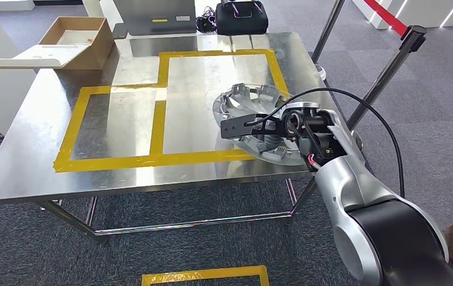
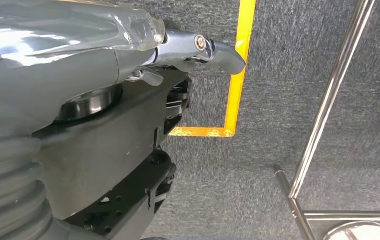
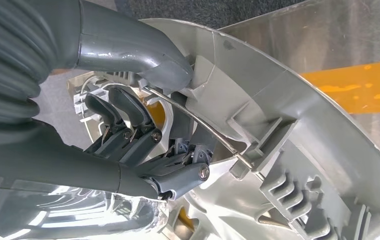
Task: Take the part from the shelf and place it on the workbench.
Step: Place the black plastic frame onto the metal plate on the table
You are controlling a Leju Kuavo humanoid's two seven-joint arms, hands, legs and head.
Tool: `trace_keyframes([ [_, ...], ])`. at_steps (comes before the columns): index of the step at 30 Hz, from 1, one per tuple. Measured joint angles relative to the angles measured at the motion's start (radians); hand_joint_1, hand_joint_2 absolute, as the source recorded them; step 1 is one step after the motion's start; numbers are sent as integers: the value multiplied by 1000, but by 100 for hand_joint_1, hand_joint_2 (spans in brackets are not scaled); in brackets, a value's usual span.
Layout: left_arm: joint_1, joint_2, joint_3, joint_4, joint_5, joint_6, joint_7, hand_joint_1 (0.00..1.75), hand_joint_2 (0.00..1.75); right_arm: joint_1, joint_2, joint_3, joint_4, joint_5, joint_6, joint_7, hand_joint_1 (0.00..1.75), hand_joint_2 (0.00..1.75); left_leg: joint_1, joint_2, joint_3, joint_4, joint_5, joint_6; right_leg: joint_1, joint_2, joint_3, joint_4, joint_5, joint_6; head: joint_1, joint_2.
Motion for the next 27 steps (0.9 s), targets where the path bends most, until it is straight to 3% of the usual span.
trace_keyframes([
  [4, 0, 0, 0, 0, -1, -8, 3, 0, 175, 0, 0, -9, 0, 7, 0, 0, 175, 175, 0, 0, 0, 0, 0, 0, 0, 0, 0, 0, 0, 0, 0, 0],
  [8, -2, 0, -1, 0, -9, 4, 19, 0, 175, 0, 0, -18, 0, 18, 0, 0, 175, 0, 0, 0, 0, 0, 0, 0, 0, 0, 0, 0, 0, 0, 0, 0],
  [11, -4, -1, -6, 0, -19, 17, 25, 0, 175, 1, -1, -25, 0, 24, 0, 0, 175, 0, 0, 0, 0, 0, 0, 0, 0, 0, 0, 0, 0, 0, 0, 0],
  [15, -5, 0, -14, 0, -21, 12, 25, 0, 0, 1, -2, -32, 0, 30, 0, 1, 175, 0, 0, 0, 0, 0, 0, 0, 0, 0, 0, 0, 0, 0, 0, 0],
  [27, -5, -1, -13, 0, -4, -15, 24, 0, 0, 3, -4, -37, 0, 41, 0, 4, 175, 0, 0, 0, 0, 0, 0, 0, 0, 0, 0, 0, 0, 0, 0, 0],
])
